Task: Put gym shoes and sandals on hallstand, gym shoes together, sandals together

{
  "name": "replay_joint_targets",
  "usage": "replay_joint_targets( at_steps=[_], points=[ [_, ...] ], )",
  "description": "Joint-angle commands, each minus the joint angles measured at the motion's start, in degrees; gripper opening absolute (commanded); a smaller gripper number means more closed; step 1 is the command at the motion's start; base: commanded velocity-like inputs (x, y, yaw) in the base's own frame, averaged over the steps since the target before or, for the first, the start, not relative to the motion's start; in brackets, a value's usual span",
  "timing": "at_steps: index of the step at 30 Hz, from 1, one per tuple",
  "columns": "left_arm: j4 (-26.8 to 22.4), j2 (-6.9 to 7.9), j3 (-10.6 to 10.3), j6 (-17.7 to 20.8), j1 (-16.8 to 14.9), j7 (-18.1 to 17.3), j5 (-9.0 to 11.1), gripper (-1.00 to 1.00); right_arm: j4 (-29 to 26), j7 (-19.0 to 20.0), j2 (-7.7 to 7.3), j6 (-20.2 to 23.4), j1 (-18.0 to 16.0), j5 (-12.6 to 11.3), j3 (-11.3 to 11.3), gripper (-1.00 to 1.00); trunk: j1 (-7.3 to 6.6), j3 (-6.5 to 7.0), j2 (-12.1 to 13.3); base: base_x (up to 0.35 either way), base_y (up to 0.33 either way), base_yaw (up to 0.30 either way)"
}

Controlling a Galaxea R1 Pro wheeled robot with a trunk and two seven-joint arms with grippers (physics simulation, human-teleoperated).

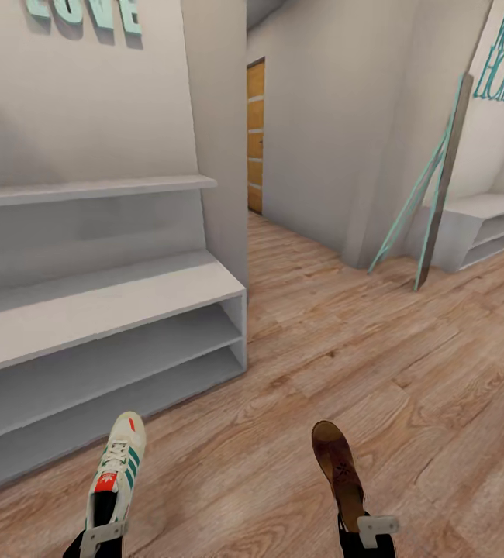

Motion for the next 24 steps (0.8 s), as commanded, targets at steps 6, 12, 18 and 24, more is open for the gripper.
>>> replay_joint_targets(
  at_steps=[6,12,18,24],
  points=[
    [0.1,-0.01,0.2,-0.2,-0.1,0.2,-0.6,-1.0,0.0,-0.3,-0.05,-0.1,-0.1,-0.4,0.5,-1.0,-0.01,-0.05,0.0,0.063,-0.06,0.279],
    [0.0,-0.01,0.2,-0.2,-0.1,0.2,-0.6,-1.0,0.0,-0.3,-0.05,-0.1,0.0,-0.4,0.5,-1.0,-0.01,-0.05,0.0,0.179,-0.186,0.279],
    [0.1,-0.01,0.2,-0.3,-0.1,0.2,-0.6,-1.0,0.0,-0.3,-0.05,-0.1,0.0,-0.4,0.5,-1.0,-0.01,-0.05,0.0,0.165,-0.224,0.279],
    [0.1,-0.01,0.2,-0.2,-0.1,0.2,-0.6,-1.0,0.0,-0.3,-0.05,-0.1,0.0,-0.4,0.5,-1.0,-0.01,-0.05,0.0,0.031,-0.266,0.279]
  ],
)
